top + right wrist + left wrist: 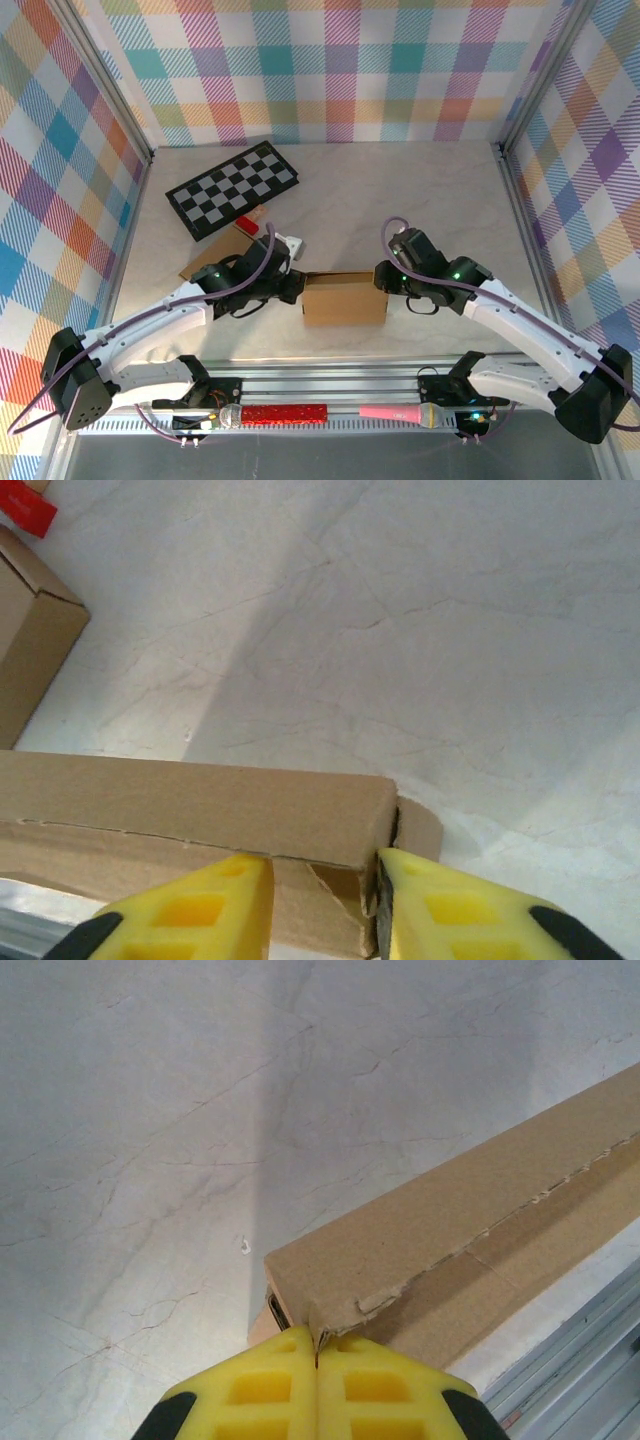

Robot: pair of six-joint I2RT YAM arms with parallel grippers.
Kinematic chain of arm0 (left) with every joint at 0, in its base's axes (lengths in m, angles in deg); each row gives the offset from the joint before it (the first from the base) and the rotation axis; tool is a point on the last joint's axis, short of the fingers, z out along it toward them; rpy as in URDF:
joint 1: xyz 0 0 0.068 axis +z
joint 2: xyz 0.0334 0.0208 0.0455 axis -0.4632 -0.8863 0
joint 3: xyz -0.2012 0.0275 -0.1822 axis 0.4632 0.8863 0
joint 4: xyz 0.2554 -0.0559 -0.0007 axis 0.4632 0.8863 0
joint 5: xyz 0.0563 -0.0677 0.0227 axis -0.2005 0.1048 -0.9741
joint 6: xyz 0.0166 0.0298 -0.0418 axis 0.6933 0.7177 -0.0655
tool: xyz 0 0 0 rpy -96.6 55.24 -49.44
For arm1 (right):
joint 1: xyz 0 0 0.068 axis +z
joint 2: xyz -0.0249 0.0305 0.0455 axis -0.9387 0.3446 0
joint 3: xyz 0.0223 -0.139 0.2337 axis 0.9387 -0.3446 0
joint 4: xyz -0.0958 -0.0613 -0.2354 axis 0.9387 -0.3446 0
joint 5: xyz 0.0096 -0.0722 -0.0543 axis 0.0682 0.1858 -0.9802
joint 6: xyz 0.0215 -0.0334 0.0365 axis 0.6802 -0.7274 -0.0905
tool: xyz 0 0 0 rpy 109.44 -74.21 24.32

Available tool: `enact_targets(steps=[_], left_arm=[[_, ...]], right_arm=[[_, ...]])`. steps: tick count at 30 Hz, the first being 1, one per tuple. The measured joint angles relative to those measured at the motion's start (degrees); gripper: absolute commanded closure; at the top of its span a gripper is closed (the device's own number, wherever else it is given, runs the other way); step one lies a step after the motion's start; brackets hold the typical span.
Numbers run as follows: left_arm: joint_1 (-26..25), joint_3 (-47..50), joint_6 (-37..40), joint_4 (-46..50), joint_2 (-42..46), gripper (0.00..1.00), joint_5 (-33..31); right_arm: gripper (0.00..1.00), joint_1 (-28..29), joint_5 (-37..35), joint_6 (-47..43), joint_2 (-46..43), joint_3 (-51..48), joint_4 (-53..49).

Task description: Fold the paper box

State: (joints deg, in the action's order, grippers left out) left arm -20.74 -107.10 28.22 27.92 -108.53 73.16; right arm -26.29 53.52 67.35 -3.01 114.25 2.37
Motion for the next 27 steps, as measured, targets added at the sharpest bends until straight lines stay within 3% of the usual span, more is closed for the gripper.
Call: enact_targets(steps=[6, 17, 27], left_arm=[[-2.3, 0.2, -0.9, -0.7, 0.2, 1.00, -2.7], [-4.8, 0.7, -1.7, -1.8, 0.5, 1.00, -5.7], [-6.6, 1.0, -2.8, -2.7, 0.5, 1.00, -7.0]], right_arm=[[0.44, 0.2, 2.1, 5.1, -3.7, 0.0, -1.3], [0.33, 0.4, 4.4, 19.0, -7.3, 0.0, -4.1], [0.25, 0.4, 4.2, 42.5, -12.5, -2.3, -6.1]])
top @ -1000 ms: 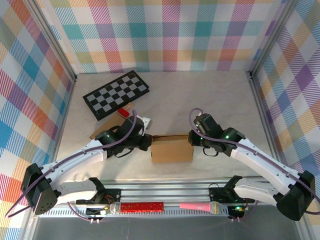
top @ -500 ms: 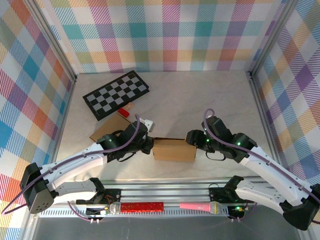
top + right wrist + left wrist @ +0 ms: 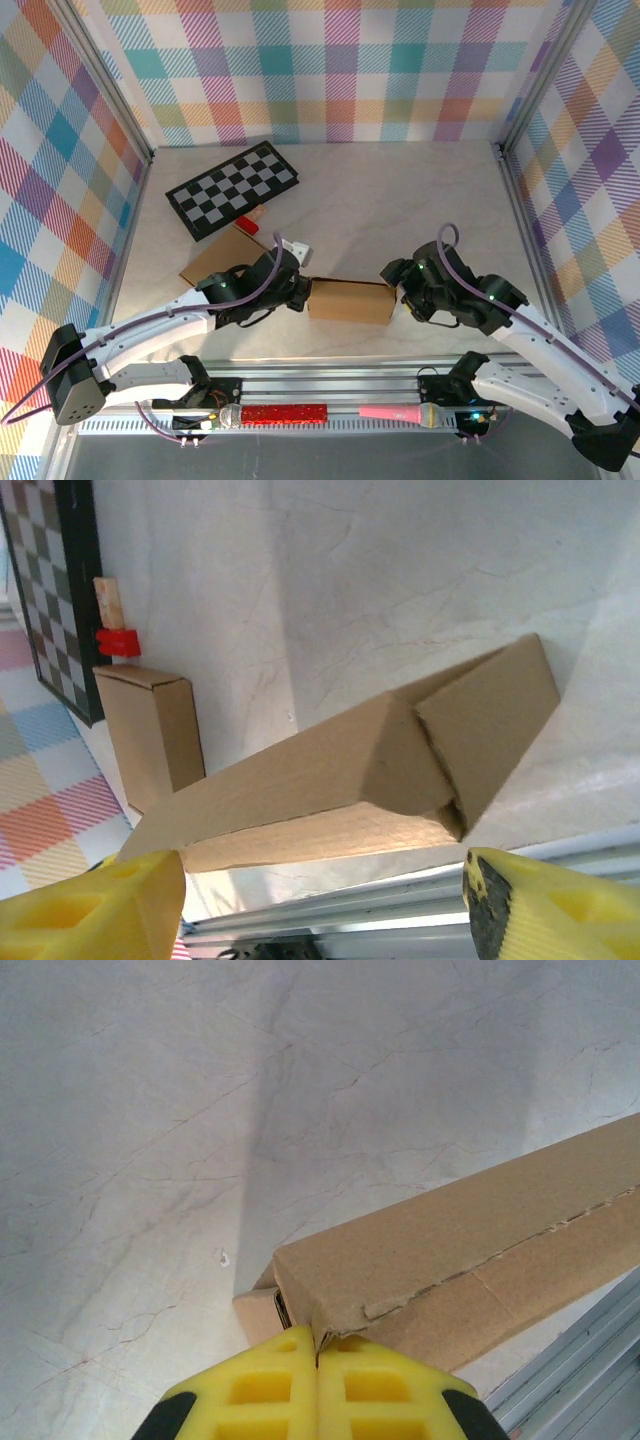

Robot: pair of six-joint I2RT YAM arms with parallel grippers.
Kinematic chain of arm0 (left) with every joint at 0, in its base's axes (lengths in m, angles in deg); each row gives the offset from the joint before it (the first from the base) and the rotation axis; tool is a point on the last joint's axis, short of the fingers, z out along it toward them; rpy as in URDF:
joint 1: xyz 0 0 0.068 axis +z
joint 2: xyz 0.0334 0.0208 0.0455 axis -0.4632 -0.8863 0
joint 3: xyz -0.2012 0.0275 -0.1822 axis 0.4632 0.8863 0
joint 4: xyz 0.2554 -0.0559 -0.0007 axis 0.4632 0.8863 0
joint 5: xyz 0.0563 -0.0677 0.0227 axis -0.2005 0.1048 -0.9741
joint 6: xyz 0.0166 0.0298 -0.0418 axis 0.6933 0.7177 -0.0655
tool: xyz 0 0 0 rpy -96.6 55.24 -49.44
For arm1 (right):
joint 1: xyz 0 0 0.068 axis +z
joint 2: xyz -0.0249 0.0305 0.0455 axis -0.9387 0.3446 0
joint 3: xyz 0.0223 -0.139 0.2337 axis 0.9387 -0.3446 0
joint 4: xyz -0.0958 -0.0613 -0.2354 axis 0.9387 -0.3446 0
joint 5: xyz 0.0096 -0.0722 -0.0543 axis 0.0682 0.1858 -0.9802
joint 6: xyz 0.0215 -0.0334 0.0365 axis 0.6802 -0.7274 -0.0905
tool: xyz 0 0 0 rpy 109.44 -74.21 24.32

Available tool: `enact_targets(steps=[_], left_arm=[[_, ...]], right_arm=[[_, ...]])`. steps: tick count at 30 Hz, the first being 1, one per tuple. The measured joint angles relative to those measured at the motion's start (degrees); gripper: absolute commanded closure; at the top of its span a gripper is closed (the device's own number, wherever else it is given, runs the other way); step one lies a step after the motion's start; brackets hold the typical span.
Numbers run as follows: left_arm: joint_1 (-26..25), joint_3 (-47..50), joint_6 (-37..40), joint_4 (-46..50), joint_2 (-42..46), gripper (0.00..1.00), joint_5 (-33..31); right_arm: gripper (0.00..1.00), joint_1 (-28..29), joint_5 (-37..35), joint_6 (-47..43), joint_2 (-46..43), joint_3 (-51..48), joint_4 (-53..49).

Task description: Fold the paper box

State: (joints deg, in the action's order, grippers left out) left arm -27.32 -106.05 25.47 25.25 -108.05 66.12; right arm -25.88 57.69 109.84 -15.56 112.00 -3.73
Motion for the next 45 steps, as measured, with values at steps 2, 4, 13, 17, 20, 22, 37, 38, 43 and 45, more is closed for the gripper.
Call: enact_targets(steps=[2, 4, 13, 17, 20, 22, 37, 38, 43, 45], left_arm=[[-0.2, 0.1, 0.0, -0.3, 0.0, 1.00, -0.1], [-0.5, 0.3, -0.1, -0.6, 0.0, 1.00, -0.5], [-1.1, 0.7, -1.1, -0.9, 0.0, 1.00, -1.4], [-1.5, 0.7, -1.5, -0.8, 0.0, 1.00, -1.6], [-1.7, 0.8, -1.7, -0.8, 0.0, 1.00, -1.9], [-1.9, 0.8, -2.1, -0.8, 0.0, 1.00, -2.1], [-1.9, 1.4, -18.7, 3.0, 11.3, 0.31, -0.5], [-1.2, 1.4, -21.3, 3.2, 11.9, 0.31, 0.1], [5.6, 1.2, -32.8, 2.6, 10.4, 0.32, 6.8], [7.5, -0.1, -35.9, 2.7, 7.1, 0.32, 10.4]], right_arm=[[0.22, 0.0, 0.0, 5.2, -1.2, -2.3, 0.5], [0.21, 0.0, 0.2, 9.7, -1.9, -4.4, 1.6], [0.25, 0.0, 0.9, 20.4, -0.8, -7.8, 9.0], [0.37, 0.0, 1.7, 21.8, 1.2, -9.4, 11.6], [0.42, 0.0, 1.6, 22.3, 1.3, -9.8, 12.5], [0.47, 0.0, 1.5, 22.6, 1.2, -9.9, 12.6], [0.50, 0.0, 1.2, 20.9, 1.7, -10.5, 14.1], [0.50, 0.0, 1.2, 20.9, 1.8, -10.5, 14.1], [0.50, 0.0, 1.1, 20.9, 1.8, -10.5, 14.3], [0.50, 0.0, 1.1, 20.9, 1.9, -10.5, 14.3]])
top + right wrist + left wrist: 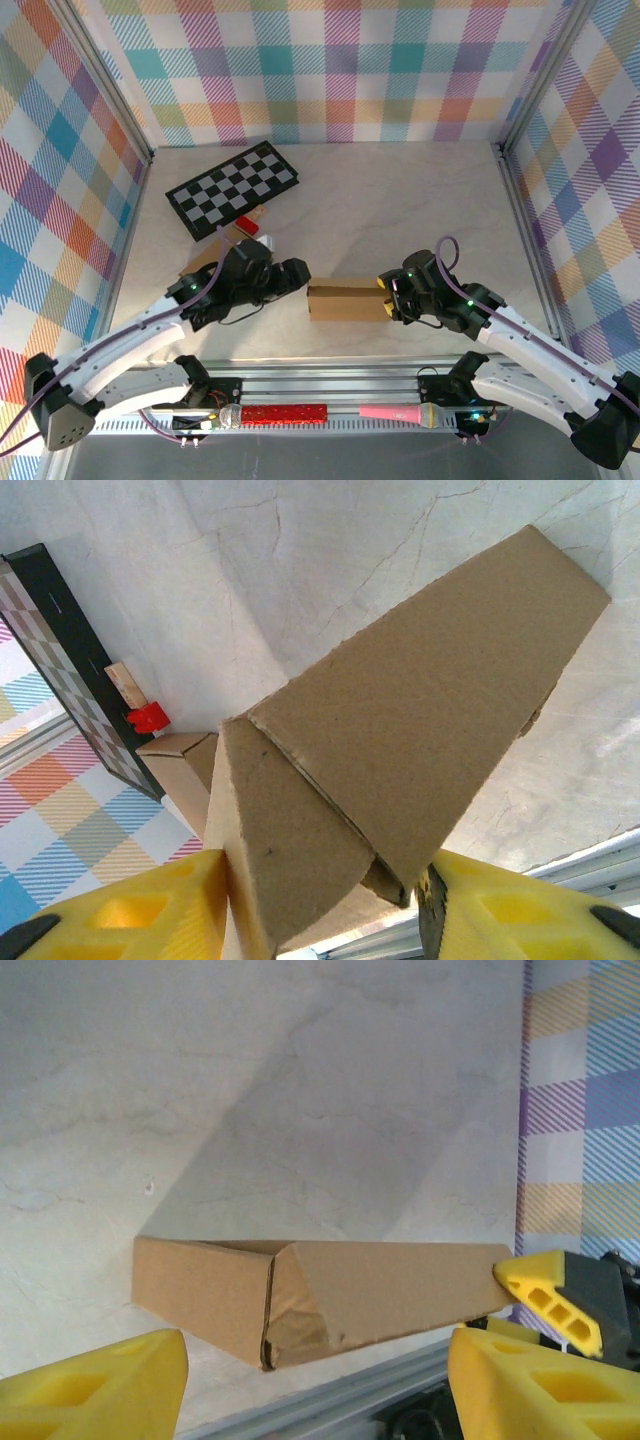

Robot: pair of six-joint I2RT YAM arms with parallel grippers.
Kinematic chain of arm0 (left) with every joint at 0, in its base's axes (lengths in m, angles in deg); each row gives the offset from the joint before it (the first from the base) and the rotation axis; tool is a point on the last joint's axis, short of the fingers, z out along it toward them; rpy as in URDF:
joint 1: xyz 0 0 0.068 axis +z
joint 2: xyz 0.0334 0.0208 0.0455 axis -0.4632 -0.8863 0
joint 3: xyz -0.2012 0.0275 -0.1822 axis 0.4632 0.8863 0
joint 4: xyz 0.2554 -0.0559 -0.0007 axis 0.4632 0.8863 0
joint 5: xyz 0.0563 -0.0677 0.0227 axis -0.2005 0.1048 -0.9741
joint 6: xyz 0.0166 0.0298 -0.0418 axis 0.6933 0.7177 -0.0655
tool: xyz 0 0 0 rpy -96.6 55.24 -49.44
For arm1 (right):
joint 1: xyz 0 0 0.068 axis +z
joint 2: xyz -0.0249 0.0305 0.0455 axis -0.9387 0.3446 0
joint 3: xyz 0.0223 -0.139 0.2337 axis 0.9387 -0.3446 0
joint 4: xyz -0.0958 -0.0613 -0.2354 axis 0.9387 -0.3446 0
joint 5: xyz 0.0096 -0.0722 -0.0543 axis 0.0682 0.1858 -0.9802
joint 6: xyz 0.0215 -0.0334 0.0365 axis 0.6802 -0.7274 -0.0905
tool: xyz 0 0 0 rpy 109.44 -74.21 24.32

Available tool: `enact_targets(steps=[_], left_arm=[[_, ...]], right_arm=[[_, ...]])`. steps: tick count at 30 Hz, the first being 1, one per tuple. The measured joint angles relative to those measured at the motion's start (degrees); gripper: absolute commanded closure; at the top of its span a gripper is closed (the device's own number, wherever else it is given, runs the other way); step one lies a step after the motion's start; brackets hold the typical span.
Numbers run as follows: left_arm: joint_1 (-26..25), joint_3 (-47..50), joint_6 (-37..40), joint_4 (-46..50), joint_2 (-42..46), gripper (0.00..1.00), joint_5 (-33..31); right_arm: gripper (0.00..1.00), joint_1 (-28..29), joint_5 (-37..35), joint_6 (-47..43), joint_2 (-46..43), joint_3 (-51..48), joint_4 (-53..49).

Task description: Fold the paper box

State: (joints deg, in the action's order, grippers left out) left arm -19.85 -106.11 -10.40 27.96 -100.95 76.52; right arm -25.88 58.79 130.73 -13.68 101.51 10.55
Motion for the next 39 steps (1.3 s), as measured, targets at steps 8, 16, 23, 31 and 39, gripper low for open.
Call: enact_targets(steps=[8, 16, 23, 31, 39], left_arm=[[0.7, -2.7, -3.1, 1.0, -9.8, 0.41, 9.3], [0.8, -1.4, -4.2, 0.5, -8.4, 0.52, 9.5], [1.1, 1.0, -4.7, -1.0, -6.3, 0.56, 9.1], [1.6, 3.7, -4.7, -3.6, -5.4, 0.63, 9.7], [1.9, 4.7, -4.5, -5.2, -5.4, 0.79, 10.5]], right_arm=[[0.50, 0.0, 0.0, 0.0, 0.1, 0.0, 0.1], [0.50, 0.0, 0.0, 0.0, -0.2, -0.1, 0.0], [0.50, 0.0, 0.0, 0.0, -0.4, -0.4, 0.1], [0.50, 0.0, 0.0, 0.0, -0.4, -0.4, -0.1], [0.48, 0.1, 0.2, -0.9, -0.4, 0.0, -2.1]])
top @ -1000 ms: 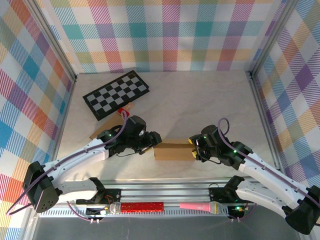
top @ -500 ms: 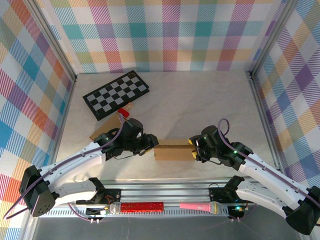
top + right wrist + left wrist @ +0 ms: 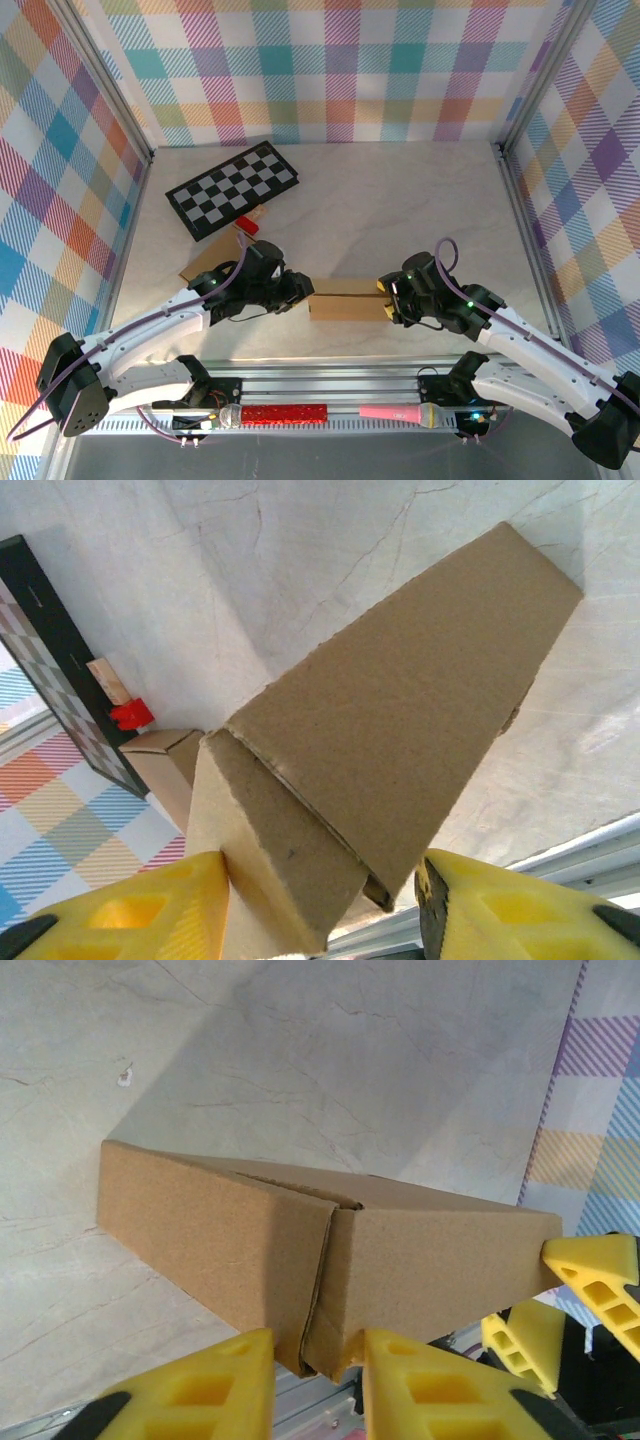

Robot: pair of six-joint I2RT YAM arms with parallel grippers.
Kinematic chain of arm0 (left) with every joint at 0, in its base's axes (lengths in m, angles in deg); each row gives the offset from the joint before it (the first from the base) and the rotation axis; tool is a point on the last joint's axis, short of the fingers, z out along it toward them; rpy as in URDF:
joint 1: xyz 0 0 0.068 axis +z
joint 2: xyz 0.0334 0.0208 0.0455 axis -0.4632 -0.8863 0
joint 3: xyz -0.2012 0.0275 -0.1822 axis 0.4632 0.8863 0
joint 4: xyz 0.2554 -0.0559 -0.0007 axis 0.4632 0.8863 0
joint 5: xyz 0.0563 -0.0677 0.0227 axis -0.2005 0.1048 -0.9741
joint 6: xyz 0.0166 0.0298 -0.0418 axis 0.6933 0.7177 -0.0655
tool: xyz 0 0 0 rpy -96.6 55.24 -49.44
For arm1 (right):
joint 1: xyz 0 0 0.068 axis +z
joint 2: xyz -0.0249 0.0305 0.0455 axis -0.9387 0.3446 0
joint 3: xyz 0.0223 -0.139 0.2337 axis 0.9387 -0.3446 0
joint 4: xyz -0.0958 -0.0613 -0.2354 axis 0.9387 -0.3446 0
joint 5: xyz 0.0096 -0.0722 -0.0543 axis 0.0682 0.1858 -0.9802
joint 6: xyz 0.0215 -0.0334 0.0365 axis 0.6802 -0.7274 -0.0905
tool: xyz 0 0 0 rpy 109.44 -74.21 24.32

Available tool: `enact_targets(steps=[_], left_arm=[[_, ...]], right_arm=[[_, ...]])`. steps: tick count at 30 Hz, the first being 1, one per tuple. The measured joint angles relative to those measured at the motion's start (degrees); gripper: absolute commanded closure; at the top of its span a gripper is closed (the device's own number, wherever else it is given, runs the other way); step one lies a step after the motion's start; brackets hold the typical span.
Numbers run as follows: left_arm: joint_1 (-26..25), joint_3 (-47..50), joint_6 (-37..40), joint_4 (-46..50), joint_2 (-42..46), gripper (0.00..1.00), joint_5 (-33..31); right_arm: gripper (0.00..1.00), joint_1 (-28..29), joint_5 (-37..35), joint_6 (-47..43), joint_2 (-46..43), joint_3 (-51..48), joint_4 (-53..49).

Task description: Fold the paper box

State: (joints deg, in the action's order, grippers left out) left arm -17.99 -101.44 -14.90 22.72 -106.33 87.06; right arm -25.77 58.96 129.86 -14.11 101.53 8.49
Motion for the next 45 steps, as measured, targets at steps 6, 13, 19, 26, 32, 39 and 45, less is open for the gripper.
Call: enact_targets(steps=[6, 13, 19, 26, 32, 39, 45], left_arm=[[0.0, 0.9, 0.3, -0.9, 0.3, 0.86, 0.1], [0.0, 1.0, 0.3, -1.5, 0.3, 0.87, 0.2], [0.0, 1.0, 0.3, -1.5, 0.3, 0.87, 0.2], [0.0, 1.0, 0.3, -1.6, 0.3, 0.88, 0.2], [0.0, 1.0, 0.3, -1.7, 0.3, 0.88, 0.2], [0.2, 1.0, 0.3, -2.2, 0.0, 0.88, 0.2], [0.2, 1.0, 0.3, -2.2, -0.1, 0.88, 0.2]], right_arm=[[0.49, -0.8, -1.4, -4.7, -1.1, 3.7, -8.6], [0.50, -2.6, -1.4, -9.2, -2.3, 6.2, -13.6], [0.49, -5.0, -0.6, -12.9, 0.0, 7.3, -13.4], [0.50, -7.9, 1.1, -17.7, 5.1, 12.8, -10.4], [0.51, -10.6, 4.0, -18.5, 6.3, 10.6, -8.6], [0.54, -12.7, 7.6, -19.4, 8.4, 7.1, -7.0], [0.58, -13.4, 9.0, -19.5, 6.9, 5.8, -5.9]])
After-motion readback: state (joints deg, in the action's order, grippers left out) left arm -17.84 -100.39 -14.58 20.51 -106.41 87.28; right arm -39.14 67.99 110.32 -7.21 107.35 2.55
